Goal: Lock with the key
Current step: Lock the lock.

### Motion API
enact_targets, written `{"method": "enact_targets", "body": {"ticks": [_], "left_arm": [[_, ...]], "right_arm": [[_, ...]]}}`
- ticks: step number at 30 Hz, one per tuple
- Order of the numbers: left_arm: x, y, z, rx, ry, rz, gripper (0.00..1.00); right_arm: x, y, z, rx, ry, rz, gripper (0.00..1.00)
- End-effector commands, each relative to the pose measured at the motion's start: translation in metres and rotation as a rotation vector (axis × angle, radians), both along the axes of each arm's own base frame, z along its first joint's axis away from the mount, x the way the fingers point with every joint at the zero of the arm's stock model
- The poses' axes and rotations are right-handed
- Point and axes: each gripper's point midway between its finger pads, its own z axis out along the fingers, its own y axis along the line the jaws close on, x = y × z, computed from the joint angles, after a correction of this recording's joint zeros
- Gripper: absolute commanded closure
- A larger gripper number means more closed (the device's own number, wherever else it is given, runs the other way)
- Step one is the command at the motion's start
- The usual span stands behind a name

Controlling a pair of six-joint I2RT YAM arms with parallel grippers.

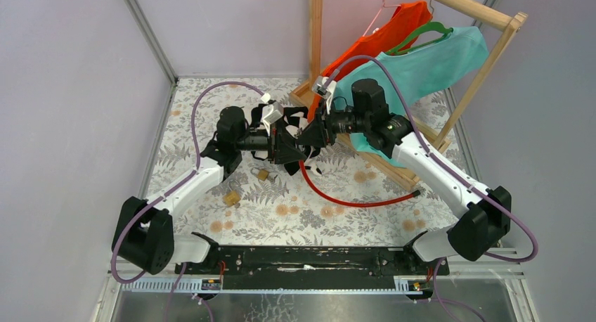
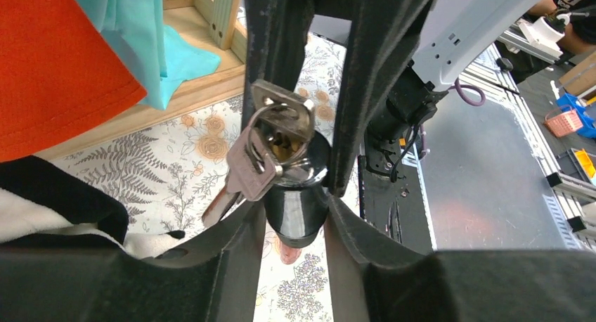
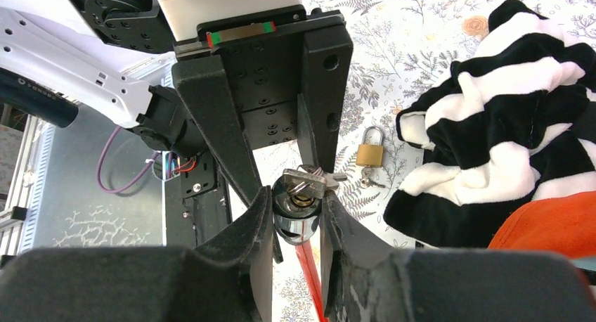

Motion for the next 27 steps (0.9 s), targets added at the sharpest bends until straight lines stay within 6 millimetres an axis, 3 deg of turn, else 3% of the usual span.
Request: {"method": "enact_targets", "body": {"ticks": [1,11,13,16,19,23,24,27], "left_arm": [[0.0,-0.003,0.012,-0.045,-0.057,-0.026,0.62],[0.003,-0.004,0.011,-0.045,-0.047,-0.01,1.0],[0.005,-0.004,0.01,-0.044,-0.046,0.006,1.0],[0.008,-0.002,0.009,-0.035,-0.045,0.028,1.0],[0.011,0.0,0.007,-0.026,-0.045,0.046,1.0],[0.017,0.005,0.006,-0.016,-0.047,0.08,1.0],[0.019,0.006,0.004,-0.011,-0.048,0.092,1.0],[0.024,0.011,0.001,0.01,-0.047,0.116,1.0]], "right_arm": [[-0.002,0.004,0.034,0.084,-0.07,0.032,1.0],[0.004,0.002,0.03,0.071,-0.073,-0.01,1.0],[0.008,0.0,0.027,0.055,-0.082,-0.035,0.97],[0.016,-0.007,0.023,0.025,-0.097,-0.089,0.79],[0.024,-0.019,0.018,-0.013,-0.123,-0.15,0.52],[0.031,-0.042,0.007,-0.084,-0.172,-0.227,0.24],[0.031,-0.049,0.004,-0.105,-0.184,-0.242,0.19],[0.028,-0.076,-0.009,-0.196,-0.23,-0.29,0.14]]}}
